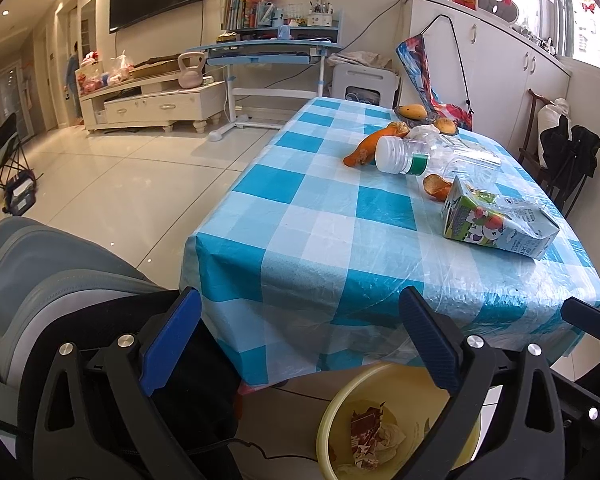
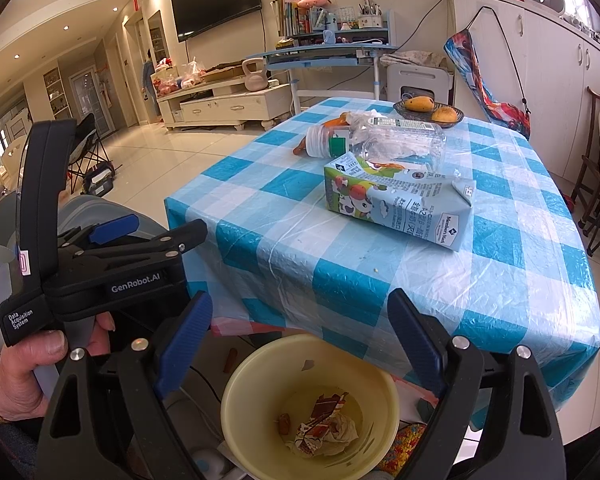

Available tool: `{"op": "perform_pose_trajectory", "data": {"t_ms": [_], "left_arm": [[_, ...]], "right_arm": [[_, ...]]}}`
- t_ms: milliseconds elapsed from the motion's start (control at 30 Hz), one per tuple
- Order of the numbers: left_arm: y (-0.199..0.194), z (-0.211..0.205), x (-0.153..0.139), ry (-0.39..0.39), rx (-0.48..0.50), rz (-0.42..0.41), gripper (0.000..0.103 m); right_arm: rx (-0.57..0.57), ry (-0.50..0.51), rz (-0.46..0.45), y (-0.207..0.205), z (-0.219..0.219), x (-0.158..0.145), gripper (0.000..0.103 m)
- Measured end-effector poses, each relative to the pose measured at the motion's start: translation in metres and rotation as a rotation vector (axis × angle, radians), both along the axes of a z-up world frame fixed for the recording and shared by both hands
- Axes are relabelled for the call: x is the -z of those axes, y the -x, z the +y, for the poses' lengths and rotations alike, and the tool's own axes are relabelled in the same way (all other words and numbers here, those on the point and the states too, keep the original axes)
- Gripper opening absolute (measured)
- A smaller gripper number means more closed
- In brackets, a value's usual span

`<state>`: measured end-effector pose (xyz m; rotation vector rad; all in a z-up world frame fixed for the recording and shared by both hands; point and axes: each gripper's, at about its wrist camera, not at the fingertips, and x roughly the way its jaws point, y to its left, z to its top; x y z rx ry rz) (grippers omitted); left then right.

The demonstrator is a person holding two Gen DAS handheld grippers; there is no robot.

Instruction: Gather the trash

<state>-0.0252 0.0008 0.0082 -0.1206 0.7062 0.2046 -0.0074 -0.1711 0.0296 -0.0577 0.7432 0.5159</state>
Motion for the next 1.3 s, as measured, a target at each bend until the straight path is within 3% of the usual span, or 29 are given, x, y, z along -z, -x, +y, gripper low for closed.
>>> {"op": "perform_pose_trajectory", "data": {"t_ms": [1300], "left_arm": [[0.0010, 0.0009, 0.0002, 0.001, -0.001, 0.003, 0.095]], "right_arm": [[0.012, -0.004, -0.001, -0.0016, -0.0037, 0.0010, 0.086]]}}
